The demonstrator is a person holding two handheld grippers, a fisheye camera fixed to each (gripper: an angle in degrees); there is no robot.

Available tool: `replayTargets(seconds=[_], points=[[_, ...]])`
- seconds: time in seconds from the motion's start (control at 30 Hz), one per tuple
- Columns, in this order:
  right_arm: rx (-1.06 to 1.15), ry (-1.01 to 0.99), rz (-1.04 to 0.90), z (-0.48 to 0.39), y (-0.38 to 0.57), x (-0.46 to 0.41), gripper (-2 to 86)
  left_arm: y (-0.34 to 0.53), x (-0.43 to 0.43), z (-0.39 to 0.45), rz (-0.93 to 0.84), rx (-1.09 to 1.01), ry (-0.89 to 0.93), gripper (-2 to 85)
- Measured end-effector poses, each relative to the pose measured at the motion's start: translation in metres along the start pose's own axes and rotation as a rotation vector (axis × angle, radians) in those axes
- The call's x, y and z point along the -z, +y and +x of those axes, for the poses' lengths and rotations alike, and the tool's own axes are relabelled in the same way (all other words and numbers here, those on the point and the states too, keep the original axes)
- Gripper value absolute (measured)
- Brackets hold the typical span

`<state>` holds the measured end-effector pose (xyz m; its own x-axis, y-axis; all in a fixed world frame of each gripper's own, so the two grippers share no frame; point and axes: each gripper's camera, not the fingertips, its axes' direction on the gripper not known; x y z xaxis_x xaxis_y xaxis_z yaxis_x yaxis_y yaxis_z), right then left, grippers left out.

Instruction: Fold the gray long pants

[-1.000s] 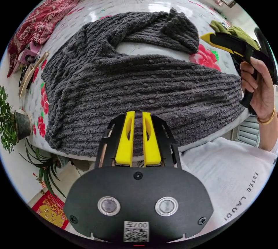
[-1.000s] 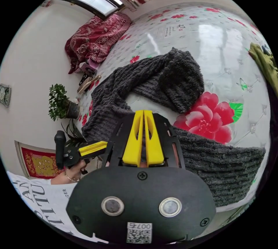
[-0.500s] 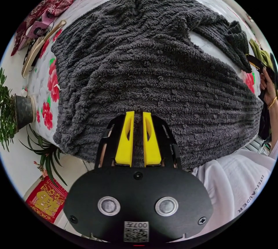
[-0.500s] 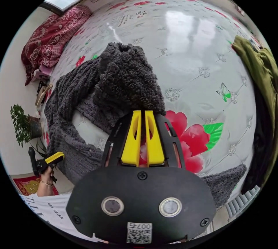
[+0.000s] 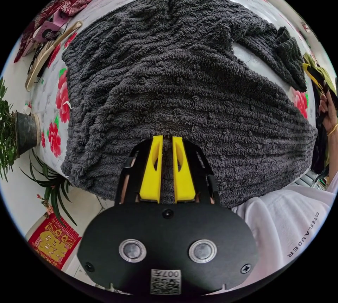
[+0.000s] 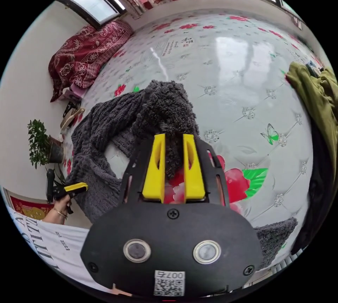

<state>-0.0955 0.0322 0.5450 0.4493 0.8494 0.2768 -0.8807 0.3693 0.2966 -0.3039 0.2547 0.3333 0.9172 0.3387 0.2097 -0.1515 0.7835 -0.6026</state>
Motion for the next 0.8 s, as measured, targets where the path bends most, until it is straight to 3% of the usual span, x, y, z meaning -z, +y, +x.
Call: replayTargets(seconds=[0.13, 0.2, 0.33, 0.67, 0.73, 0.8], points=[[-0.010, -0.032, -0.192, 0.007, -0.001, -0.037, 17.1, 0.007, 0.000, 0.007, 0.006, 0.006, -0.016, 4.4], [0.020, 0.082, -0.199, -0.001, 0.001, -0.048, 14.2, 0.009, 0.000, 0.010, 0.004, 0.009, -0.021, 4.3], [0.110, 0.115, -0.261, -0.013, -0.013, -0.052, 9.8, 0.015, 0.000, 0.015, 0.000, 0.013, -0.029, 4.3], [0.460, 0.391, 0.338, -0.038, -0.085, 0.169, 6.7, 0.033, 0.000, 0.020, 0.001, 0.009, -0.027, 4.0], [0.457, 0.437, 0.315, -0.024, -0.082, 0.163, 7.6, 0.041, 0.004, 0.018, 0.002, -0.009, 0.018, 3.7], [0.283, 0.408, 0.084, 0.026, -0.081, 0.121, 9.0, 0.050, 0.019, 0.010, 0.050, -0.007, 0.094, 3.7]])
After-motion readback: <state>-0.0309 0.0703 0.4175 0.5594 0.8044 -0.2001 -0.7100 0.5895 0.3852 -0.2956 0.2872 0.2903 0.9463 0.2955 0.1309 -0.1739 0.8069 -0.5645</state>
